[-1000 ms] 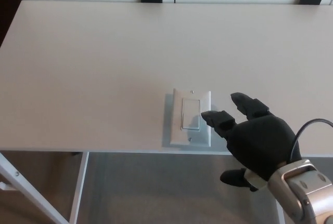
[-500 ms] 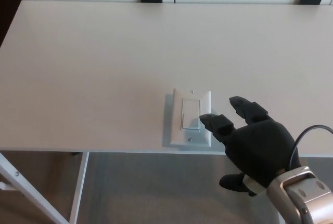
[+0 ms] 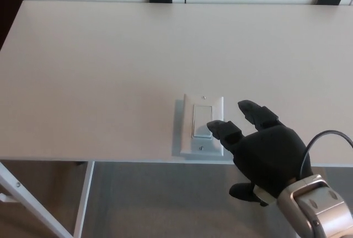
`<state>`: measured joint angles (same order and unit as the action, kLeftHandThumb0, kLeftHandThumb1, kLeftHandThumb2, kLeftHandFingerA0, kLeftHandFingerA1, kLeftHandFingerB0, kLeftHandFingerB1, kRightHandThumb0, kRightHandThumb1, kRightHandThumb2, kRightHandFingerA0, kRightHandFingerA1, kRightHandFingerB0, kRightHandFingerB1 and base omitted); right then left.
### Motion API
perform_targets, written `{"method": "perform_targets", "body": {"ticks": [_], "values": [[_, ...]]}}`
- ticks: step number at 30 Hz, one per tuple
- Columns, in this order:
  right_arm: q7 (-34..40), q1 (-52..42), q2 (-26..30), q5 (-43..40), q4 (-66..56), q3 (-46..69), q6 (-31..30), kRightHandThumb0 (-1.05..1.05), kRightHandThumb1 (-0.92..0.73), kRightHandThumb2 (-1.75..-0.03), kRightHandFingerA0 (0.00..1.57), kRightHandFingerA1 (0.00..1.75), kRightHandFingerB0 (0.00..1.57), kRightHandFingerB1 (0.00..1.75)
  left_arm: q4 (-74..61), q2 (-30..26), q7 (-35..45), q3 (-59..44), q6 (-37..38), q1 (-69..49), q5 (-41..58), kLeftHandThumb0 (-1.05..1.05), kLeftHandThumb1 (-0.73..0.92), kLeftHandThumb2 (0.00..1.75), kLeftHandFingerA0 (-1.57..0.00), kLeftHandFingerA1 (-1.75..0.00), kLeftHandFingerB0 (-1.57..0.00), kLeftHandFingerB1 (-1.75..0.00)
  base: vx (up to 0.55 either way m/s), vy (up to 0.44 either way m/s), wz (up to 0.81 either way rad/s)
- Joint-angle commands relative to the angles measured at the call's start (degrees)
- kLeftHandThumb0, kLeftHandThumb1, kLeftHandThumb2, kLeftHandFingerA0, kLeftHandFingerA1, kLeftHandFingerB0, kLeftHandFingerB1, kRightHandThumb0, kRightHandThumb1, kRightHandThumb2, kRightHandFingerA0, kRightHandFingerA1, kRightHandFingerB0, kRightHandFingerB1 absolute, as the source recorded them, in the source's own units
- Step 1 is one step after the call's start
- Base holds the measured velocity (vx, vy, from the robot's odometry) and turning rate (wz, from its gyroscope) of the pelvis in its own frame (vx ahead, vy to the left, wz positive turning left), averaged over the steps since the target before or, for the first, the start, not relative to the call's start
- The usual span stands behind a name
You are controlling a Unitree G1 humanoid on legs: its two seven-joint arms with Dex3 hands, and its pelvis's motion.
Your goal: The robot walk towards a table in front and then clicks the light switch button using the right hand's index finger
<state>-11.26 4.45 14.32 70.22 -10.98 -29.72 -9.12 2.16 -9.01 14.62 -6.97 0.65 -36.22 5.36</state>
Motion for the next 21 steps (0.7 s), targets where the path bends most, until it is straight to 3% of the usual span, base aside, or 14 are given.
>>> {"method": "perform_targets", "body": {"ticks": [1,8,16,21], "values": [[-0.72,1.13,0.09,0.01,1.19,0.08,-0.78,-0.71,-0.48,-0.81,0.00,0.11,0.13,0.32,-0.13,-0.85,-0.23,0.28,0.36,0.45,-0.94,-0.21,0.66,0.62,-0.23,-0.38,-0.22,-0.33,0.00,0.000,0.00],[-1.16,2.18,-0.42,0.59,2.24,-0.32,-1.27,-0.73,-0.50,-0.82,0.00,0.07,0.13,0.32,-1.11,-0.69,-0.78,0.59,-0.80,0.57,-1.26,-0.19,0.66,0.62,-0.23,-0.37,-0.23,-0.33,0.00,0.000,0.00],[-0.18,2.95,-0.64,1.24,3.01,-1.21,-1.71,-0.69,-0.47,-0.84,0.00,0.13,0.08,0.30,0.98,-1.45,0.27,0.53,0.91,2.24,-1.05,-0.19,0.67,0.61,-0.21,-0.38,-0.22,-0.33,0.00,0.000,0.00],[-1.07,2.98,-1.34,0.79,2.54,-1.69,-1.96,-0.73,-0.50,-0.82,0.00,0.04,0.16,0.32,0.86,-1.39,0.15,0.47,0.10,2.35,-0.71,-0.19,0.67,0.61,-0.23,-0.37,-0.23,-0.33,0.00,0.000,0.00]]}}
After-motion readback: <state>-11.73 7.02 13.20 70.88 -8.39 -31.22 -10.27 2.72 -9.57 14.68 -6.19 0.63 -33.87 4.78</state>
